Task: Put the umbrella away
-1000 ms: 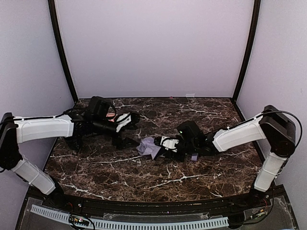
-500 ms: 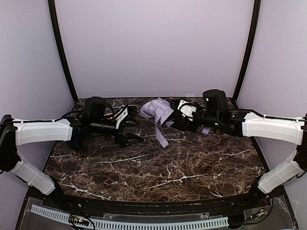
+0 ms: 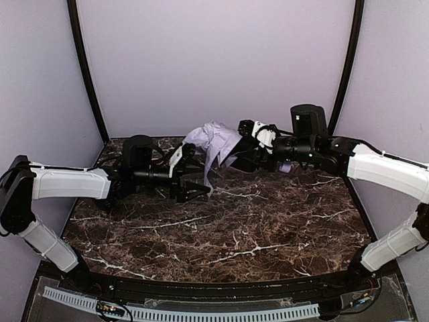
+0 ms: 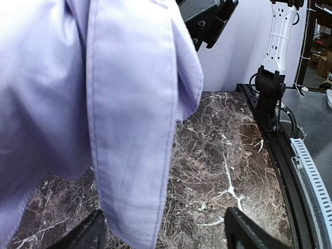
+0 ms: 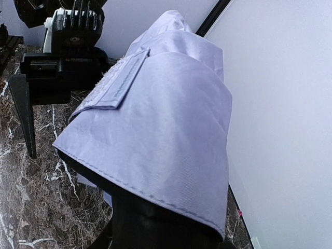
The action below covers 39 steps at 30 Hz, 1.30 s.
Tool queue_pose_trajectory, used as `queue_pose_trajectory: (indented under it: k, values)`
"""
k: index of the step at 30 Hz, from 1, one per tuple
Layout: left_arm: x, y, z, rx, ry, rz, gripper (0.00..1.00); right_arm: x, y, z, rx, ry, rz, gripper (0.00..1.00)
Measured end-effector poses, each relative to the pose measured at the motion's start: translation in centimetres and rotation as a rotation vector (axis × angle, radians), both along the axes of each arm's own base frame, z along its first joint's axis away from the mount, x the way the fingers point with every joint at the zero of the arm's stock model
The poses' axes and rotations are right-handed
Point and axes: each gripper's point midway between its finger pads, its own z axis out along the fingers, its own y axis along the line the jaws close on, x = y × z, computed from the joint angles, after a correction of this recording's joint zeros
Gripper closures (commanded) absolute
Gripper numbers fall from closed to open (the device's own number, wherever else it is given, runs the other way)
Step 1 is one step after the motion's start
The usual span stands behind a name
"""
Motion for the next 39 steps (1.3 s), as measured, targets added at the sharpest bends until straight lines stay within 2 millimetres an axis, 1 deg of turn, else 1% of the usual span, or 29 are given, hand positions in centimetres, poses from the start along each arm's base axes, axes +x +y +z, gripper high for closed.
queue_pose_trajectory:
  k: [2, 4, 5, 6, 9, 10, 12, 14, 17, 19, 20, 21, 24, 25, 26, 28, 29, 30, 31, 34, 39]
  values:
    - [-0.4, 0.0, 0.5, -0.008, -0.024, -0.016, 0.4, 0.0, 0.1, 0.8, 0.008, -0.008, 0.007, 1.0]
    - [-1.2, 0.5, 1.3, -0.017, -0.052, -0.032, 0.5, 0.2, 0.0, 1.8, 0.025, -0.02, 0.005, 1.0]
    - [-1.7, 0.9, 1.8, -0.017, -0.072, -0.035, 0.51, 0.4, -0.2, 2.1, 0.032, -0.021, 0.001, 1.0]
    - [-2.1, 1.3, 2.3, -0.017, -0.086, -0.034, 0.5, 0.5, -0.4, 2.3, 0.041, -0.019, -0.006, 1.0]
    - [-2.9, 2.8, 4.9, -0.037, -0.163, 0.005, 0.36, 1.0, -0.9, 2.7, 0.06, -0.005, -0.028, 1.0]
    - [-2.8, 3.2, 5.9, -0.05, -0.189, 0.032, 0.32, 1.1, -1.0, 2.7, 0.067, -0.001, -0.035, 1.0]
    - [-2.3, 3.7, 7.6, -0.07, -0.226, 0.086, 0.2, 1.2, -1.1, 2.9, 0.081, 0.003, -0.039, 1.0]
    - [-1.1, 4.0, 8.9, -0.082, -0.243, 0.161, 0.12, 1.1, -1.1, 2.8, 0.093, 0.009, -0.039, 1.0]
    - [2.0, 4.0, 9.8, -0.069, -0.253, 0.289, 0.04, 0.8, -1.3, 2.2, 0.091, 0.028, -0.04, 1.0]
    - [3.6, 4.0, 9.9, -0.056, -0.26, 0.351, 0.02, 0.7, -1.3, 1.9, 0.091, 0.038, -0.04, 1.0]
    - [4.5, 4.1, 9.8, -0.045, -0.261, 0.387, 0.03, 0.7, -1.3, 1.8, 0.092, 0.041, -0.039, 1.0]
    - [5.1, 4.1, 9.5, -0.034, -0.26, 0.407, 0.11, 0.6, -1.3, 1.8, 0.093, 0.045, -0.038, 1.0]
    - [5.8, 3.9, 8.5, -0.009, -0.253, 0.423, 0.58, 0.5, -1.3, 2.0, 0.103, 0.045, -0.033, 1.0]
    - [5.8, 3.7, 8.2, -0.004, -0.25, 0.414, 0.69, 0.4, -1.3, 2.1, 0.106, 0.045, -0.032, 1.0]
    - [5.7, 3.6, 8.1, -0.004, -0.248, 0.404, 0.75, 0.4, -1.3, 2.2, 0.112, 0.046, -0.03, 1.0]
    - [5.2, 3.2, 8.1, -0.014, -0.245, 0.367, 0.77, 0.3, -1.2, 2.3, 0.121, 0.054, -0.029, 1.0]
    - [4.9, 3.0, 8.3, -0.024, -0.247, 0.35, 0.83, 0.3, -1.2, 2.3, 0.126, 0.056, -0.027, 1.0]
    - [4.7, 2.8, 8.6, -0.038, -0.252, 0.331, 0.93, 0.3, -1.1, 2.4, 0.13, 0.058, -0.025, 1.0]
    - [4.4, 2.6, 8.9, -0.052, -0.256, 0.316, 1.0, 0.3, -1.1, 2.5, 0.136, 0.058, -0.023, 1.0]
    - [4.1, 2.4, 9.5, -0.08, -0.263, 0.293, 1.0, 0.2, -0.9, 2.9, 0.153, 0.055, -0.014, 1.0]
    - [3.8, 2.2, 9.5, -0.087, -0.254, 0.276, 1.0, 0.2, -0.9, 2.9, 0.168, 0.07, -0.018, 1.0]
